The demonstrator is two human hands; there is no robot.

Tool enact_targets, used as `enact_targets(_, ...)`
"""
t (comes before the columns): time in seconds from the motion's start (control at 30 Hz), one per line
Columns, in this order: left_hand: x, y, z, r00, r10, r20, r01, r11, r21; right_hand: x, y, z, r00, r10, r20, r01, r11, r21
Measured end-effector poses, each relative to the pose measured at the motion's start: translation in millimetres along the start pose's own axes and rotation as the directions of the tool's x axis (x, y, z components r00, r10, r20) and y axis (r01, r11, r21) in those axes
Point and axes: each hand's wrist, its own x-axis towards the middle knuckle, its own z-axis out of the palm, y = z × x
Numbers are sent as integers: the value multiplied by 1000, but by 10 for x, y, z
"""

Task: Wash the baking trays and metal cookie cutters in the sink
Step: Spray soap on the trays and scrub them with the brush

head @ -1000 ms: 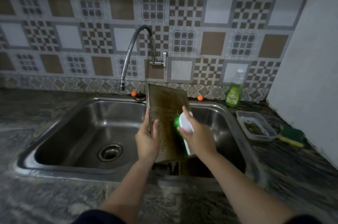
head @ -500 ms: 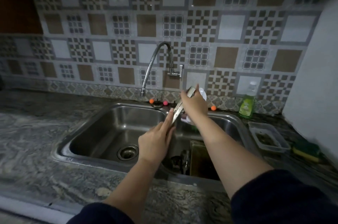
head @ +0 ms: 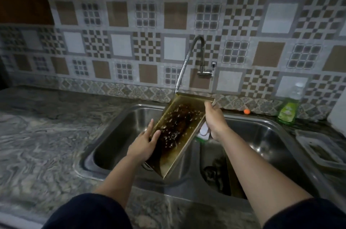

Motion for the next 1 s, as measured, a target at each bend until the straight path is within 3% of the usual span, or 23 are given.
enact_targets(0.13, 314, -342, -82, 996, 91, -8, -91, 979, -184, 171, 97, 290, 997, 5, -78, -9, 999, -44)
enact_targets(0.27, 579, -627, -123, 984, 175, -26, -176, 975, -135, 339, 277, 460, 988, 66, -138, -75, 995, -62)
enact_targets(0.37, 674, -746, -120, 966, 256, 32, -252, 963, -93, 338, 461, 452, 972, 94, -215, -134, 974, -180)
enact_targets(0.53, 850, -805, -31, 953, 296, 60, -299, 953, 46, 342, 643, 473, 955, 168, -245, -212, 963, -166)
enact_targets(0.67, 989, -921, 54, 979, 175, 104, -175, 985, -9, 359, 637, 456, 964, 102, -247, -179, 934, -310)
enact_targets(0.77, 1019, -1067, 116, 992, 5, 129, 0, 999, -39, 354, 619, 419, 966, 35, -257, -169, 837, -520)
enact_targets(1.0, 1142, -1249, 339, 924, -267, 274, 269, 963, 28, 352, 709, 471, 975, -77, -207, -108, 653, -749)
